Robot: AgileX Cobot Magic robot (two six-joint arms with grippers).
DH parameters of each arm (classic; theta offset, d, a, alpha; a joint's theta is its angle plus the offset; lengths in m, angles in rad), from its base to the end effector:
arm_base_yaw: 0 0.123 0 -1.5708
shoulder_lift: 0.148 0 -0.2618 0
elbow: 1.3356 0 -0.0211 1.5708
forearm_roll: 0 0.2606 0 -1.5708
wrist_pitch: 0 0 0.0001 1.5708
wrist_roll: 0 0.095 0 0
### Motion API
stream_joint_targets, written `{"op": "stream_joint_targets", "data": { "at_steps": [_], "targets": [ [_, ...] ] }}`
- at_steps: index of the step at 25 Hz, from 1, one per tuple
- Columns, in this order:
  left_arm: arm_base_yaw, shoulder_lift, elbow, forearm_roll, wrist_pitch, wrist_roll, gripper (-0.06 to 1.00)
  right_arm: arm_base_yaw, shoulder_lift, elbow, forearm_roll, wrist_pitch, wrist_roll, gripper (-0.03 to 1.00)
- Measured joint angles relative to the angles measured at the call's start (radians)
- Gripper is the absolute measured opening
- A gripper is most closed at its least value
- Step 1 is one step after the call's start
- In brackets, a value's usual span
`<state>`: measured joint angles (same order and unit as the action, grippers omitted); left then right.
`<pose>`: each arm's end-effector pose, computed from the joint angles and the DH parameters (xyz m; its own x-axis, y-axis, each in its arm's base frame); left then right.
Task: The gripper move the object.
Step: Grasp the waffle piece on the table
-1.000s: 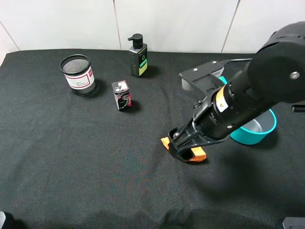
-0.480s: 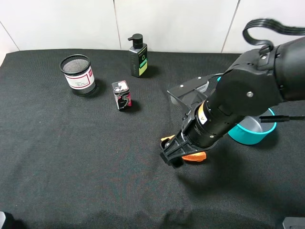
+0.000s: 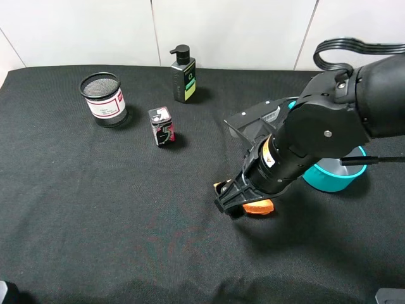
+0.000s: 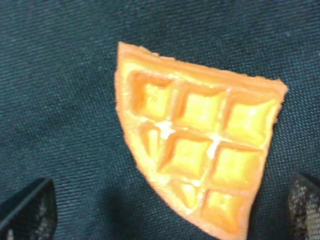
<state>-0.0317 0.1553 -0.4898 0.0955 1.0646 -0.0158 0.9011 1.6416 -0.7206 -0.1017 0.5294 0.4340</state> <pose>0.0553 0.0062 0.2704 -0.5985 0.0495 -0.7996 -0.0169 0.9971 0.0744 0.1697 0.2065 0.1070 -0.8345 -0.5082 -0.2130 -0.5243 0.8512 0.0235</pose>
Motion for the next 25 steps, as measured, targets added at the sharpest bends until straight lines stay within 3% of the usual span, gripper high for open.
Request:
{"op": "stream_joint_targets", "data": {
  "at_steps": [13, 25],
  "targets": [
    [0.000, 0.000, 0.000, 0.000, 0.000, 0.000, 0.79, -0.038, 0.043, 0.000, -0.039, -0.019, 0.031, 0.69],
    [0.000, 0.000, 0.000, 0.000, 0.000, 0.000, 0.79, -0.049, 0.118, 0.000, -0.039, -0.094, 0.031, 0.69]
  ]
}}
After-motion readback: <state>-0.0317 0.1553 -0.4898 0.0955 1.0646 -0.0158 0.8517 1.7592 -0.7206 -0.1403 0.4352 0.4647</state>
